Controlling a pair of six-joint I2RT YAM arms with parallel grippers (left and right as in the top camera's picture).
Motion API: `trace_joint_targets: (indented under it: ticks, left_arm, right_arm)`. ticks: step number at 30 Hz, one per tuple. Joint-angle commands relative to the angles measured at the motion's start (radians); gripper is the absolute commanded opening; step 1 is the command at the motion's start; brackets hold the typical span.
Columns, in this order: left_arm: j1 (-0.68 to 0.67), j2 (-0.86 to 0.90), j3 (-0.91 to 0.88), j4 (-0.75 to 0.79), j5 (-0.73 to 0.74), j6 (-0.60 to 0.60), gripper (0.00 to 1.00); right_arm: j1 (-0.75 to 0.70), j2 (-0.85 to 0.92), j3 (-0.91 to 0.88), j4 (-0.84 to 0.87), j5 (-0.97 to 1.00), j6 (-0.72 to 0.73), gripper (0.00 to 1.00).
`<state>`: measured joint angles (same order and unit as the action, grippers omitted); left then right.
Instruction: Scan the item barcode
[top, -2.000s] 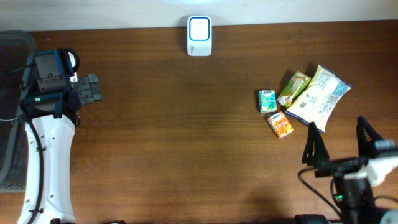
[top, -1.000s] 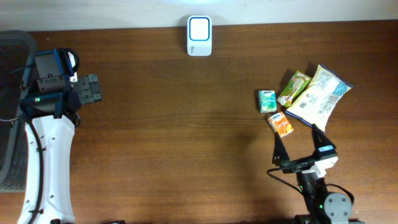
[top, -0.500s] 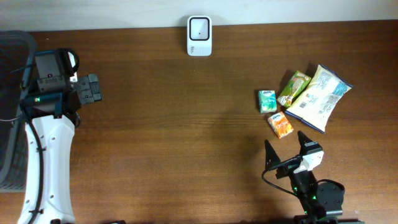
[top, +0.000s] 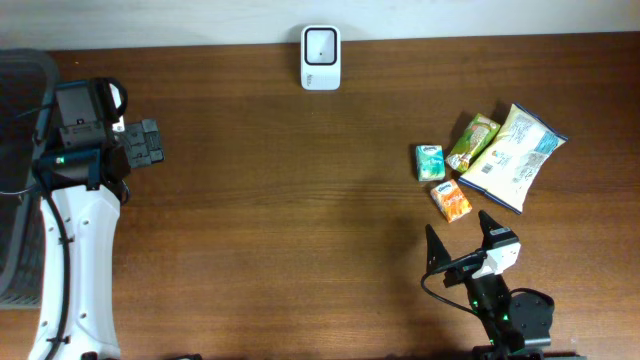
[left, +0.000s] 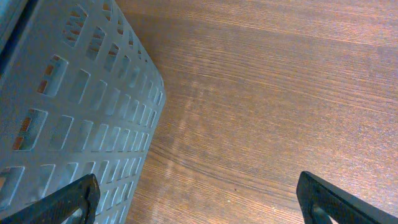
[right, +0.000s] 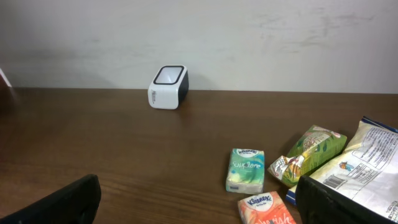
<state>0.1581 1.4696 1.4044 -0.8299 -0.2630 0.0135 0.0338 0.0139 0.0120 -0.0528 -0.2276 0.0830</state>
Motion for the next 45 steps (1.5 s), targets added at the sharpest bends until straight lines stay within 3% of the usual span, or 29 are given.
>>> trace_joint_targets:
  ticks: [1, 11, 16, 24, 28, 32, 34, 37, 41, 45]
  left_arm:
    - [0.002, -0.016, 0.005, 0.0, -0.006, -0.01, 0.99]
    - [0.002, -0.016, 0.005, -0.01, -0.065, -0.01, 0.99]
    - [0.002, -0.016, 0.005, -0.092, -0.007, -0.01, 0.99]
    - [0.002, -0.054, -0.032, -0.011, 0.111, 0.018, 0.99]
    - [0.002, -0.186, -0.196, 0.197, 0.245, 0.104, 0.99]
    - [0.002, -0.399, -0.454, 0.414, 0.276, 0.116, 0.99]
    - [0.002, -0.595, -0.655, 0.516, 0.276, 0.116, 0.99]
    - [0.002, -0.75, -0.817, 0.607, 0.3, 0.146, 0.99]
    - [-0.001, -0.951, -1.021, 0.719, 0.444, 0.313, 0.99]
    - [-0.029, -1.103, -1.202, 0.846, 0.412, 0.319, 0.99]
  right_arm:
    - [0.005, -0.01, -0.006, -0.004, -0.005, 0.003, 0.99]
    - [0.005, -0.01, -0.006, -0.004, -0.005, 0.003, 0.98]
    - [0.005, -0.01, -0.006, -0.004, -0.005, 0.003, 0.99]
    - [0.005, -0.01, -0.006, -0.004, -0.005, 0.003, 0.99]
    - [0.005, -0.01, -0.006, -0.004, -0.005, 0.003, 0.99]
    - [0.005, -0.01, -0.006, -0.004, -0.005, 0.003, 0.99]
    - [0.005, -0.01, -0.006, -0.004, -0.005, 0.003, 0.99]
    - [0.005, -0.01, -0.006, -0.004, -0.005, 0.003, 0.99]
    - [0.005, -0.01, -0.006, -0.004, -0.005, 0.003, 0.99]
    - [0.005, -0.01, -0.006, -0.004, -0.005, 0.003, 0.99]
